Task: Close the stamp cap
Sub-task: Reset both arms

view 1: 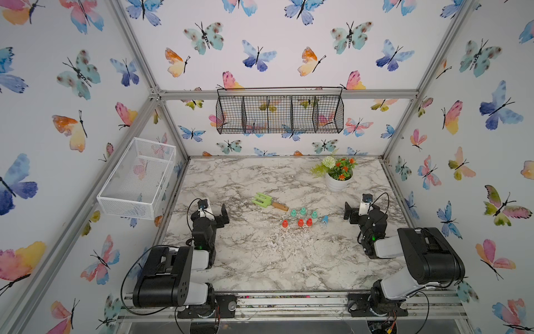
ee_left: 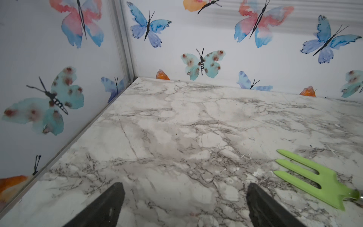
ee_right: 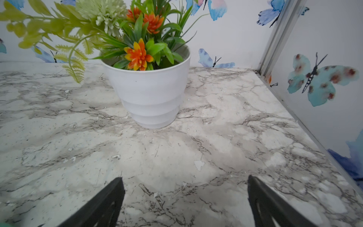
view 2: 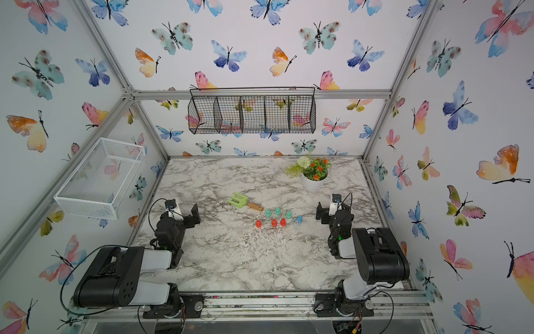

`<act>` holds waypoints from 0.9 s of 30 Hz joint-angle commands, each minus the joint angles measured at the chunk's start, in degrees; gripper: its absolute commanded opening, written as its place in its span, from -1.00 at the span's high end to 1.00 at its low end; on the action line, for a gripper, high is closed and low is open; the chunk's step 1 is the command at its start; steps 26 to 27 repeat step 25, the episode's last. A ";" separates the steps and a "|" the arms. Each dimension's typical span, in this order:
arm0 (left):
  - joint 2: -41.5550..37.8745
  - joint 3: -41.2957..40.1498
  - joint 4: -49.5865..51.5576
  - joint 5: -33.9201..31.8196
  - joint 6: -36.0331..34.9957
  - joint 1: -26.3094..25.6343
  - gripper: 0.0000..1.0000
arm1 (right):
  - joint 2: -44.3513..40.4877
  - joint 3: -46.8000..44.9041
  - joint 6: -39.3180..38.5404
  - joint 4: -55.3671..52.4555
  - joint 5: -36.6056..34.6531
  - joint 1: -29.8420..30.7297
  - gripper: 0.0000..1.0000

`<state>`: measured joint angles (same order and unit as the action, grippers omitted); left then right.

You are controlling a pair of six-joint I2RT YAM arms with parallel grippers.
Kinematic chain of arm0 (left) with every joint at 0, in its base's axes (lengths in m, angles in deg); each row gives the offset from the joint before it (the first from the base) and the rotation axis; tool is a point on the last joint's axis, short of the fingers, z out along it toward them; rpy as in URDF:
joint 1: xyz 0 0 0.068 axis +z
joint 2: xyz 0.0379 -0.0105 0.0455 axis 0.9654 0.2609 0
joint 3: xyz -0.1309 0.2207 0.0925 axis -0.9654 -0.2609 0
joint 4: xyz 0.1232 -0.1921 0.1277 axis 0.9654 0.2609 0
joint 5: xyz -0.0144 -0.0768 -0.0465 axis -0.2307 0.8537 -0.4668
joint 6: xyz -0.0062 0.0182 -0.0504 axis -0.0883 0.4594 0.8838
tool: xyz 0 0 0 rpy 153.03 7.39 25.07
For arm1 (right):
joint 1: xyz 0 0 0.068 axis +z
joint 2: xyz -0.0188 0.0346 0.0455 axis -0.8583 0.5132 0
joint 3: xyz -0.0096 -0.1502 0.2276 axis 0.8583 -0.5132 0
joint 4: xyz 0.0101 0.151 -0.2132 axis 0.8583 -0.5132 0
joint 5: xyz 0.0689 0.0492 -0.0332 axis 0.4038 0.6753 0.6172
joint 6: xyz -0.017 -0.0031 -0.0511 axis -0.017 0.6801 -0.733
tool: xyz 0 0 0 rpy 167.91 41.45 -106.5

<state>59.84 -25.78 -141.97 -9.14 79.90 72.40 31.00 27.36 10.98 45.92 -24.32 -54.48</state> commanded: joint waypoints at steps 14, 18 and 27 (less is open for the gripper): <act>0.14 0.58 2.07 -0.15 -1.94 -0.49 -0.97 | -0.19 -0.15 -0.17 1.56 0.35 -0.07 -0.97; 0.24 1.06 2.76 1.23 -1.73 0.16 -0.97 | -0.19 -0.15 -0.21 1.49 0.29 -0.07 -0.97; 0.31 1.19 2.87 1.45 -1.69 0.30 -0.97 | -0.19 -0.15 -0.14 1.54 0.35 -0.07 -0.97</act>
